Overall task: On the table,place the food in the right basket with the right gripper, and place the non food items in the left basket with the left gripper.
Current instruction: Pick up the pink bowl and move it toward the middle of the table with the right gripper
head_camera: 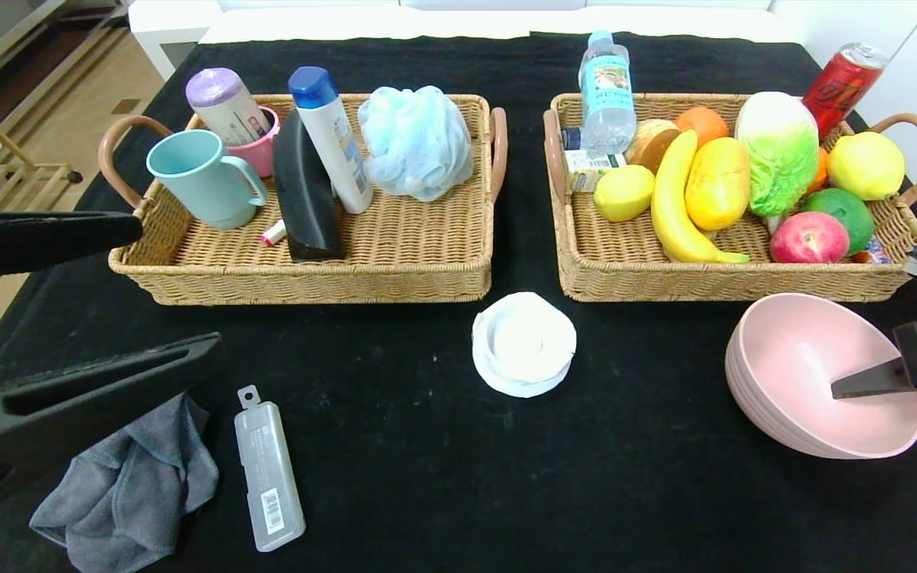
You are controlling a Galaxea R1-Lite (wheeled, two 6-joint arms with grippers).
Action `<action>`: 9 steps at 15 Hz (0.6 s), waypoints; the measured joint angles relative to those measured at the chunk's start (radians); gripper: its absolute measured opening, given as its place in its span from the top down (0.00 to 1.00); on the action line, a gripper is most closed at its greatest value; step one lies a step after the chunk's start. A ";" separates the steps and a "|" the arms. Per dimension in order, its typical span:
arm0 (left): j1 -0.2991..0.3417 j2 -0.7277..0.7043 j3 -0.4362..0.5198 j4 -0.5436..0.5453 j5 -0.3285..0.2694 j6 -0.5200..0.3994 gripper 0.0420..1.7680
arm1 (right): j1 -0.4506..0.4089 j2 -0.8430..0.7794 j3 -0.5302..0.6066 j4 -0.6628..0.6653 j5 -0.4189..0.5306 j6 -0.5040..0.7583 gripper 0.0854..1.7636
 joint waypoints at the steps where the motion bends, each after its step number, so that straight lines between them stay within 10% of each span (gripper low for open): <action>1: 0.000 0.000 0.000 0.000 0.000 0.000 0.03 | 0.000 0.000 0.000 0.000 0.000 0.000 0.92; 9: 0.000 0.000 0.000 0.000 0.000 0.000 0.03 | 0.000 -0.036 0.026 -0.025 0.050 -0.004 0.92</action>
